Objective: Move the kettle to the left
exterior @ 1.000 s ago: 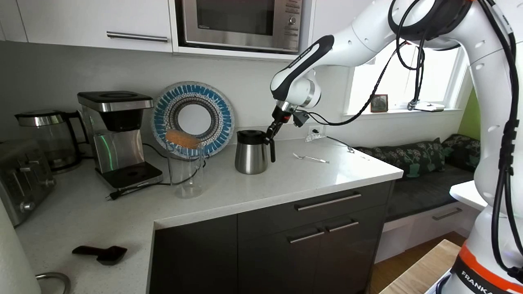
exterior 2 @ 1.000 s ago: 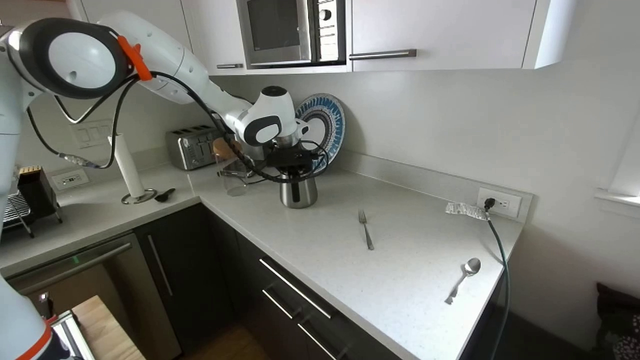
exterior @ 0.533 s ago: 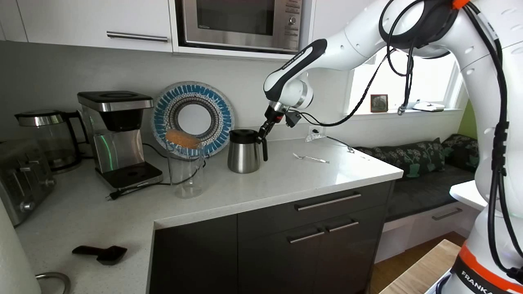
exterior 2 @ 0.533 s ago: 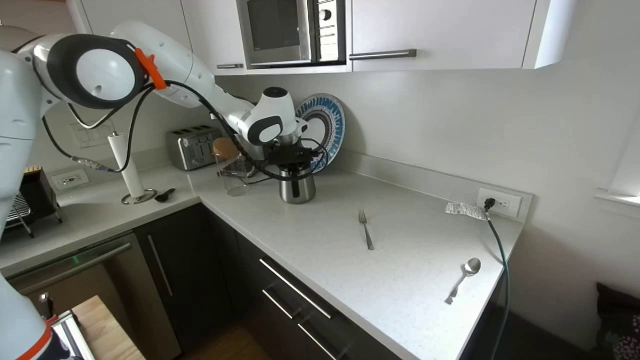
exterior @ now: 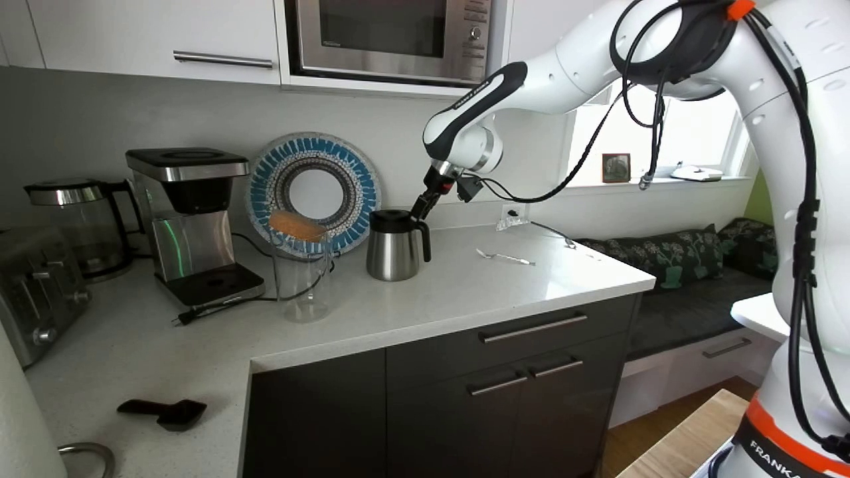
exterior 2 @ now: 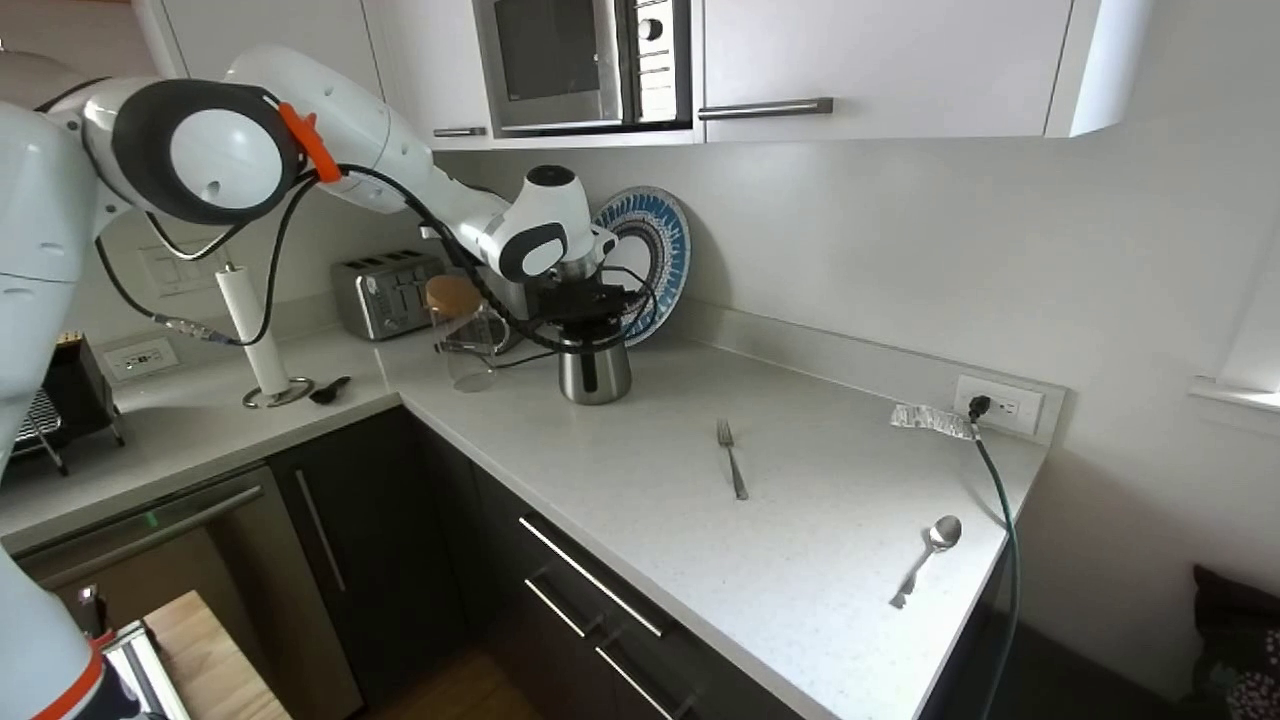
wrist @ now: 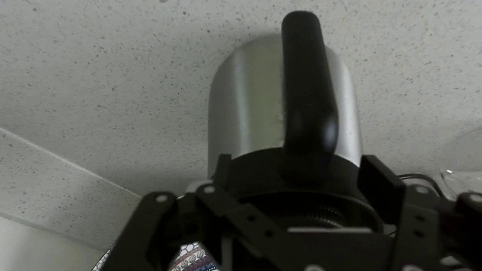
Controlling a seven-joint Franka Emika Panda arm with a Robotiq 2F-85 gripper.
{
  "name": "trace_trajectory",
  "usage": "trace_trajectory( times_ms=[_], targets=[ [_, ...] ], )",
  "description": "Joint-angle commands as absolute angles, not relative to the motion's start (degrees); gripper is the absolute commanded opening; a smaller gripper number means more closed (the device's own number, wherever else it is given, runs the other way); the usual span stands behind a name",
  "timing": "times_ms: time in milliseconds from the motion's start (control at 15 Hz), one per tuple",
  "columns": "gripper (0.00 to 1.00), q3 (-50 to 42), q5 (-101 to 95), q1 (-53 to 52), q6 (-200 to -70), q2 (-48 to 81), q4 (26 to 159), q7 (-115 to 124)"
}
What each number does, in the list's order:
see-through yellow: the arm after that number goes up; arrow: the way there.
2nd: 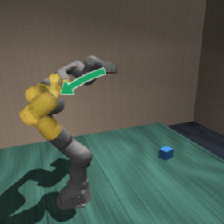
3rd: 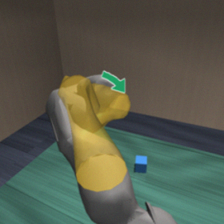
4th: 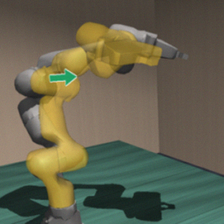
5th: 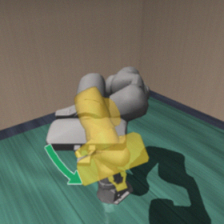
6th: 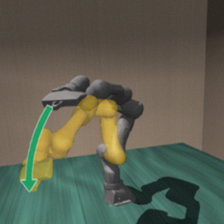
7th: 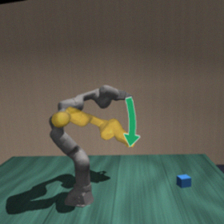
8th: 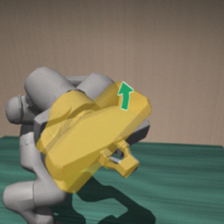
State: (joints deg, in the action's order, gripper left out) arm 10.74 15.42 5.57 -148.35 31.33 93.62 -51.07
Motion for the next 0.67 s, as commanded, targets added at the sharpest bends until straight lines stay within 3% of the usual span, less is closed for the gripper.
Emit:
trace_trajectory(
  times_ms=[0,600],
  targets=[
    [1.0,8.9,11.2,4.7,-140.9,28.6,94.6,-44.8],
    [1.0,3.1,1.7,3.5,-125.8,12.2,108.6,-26.6]
  ],
)
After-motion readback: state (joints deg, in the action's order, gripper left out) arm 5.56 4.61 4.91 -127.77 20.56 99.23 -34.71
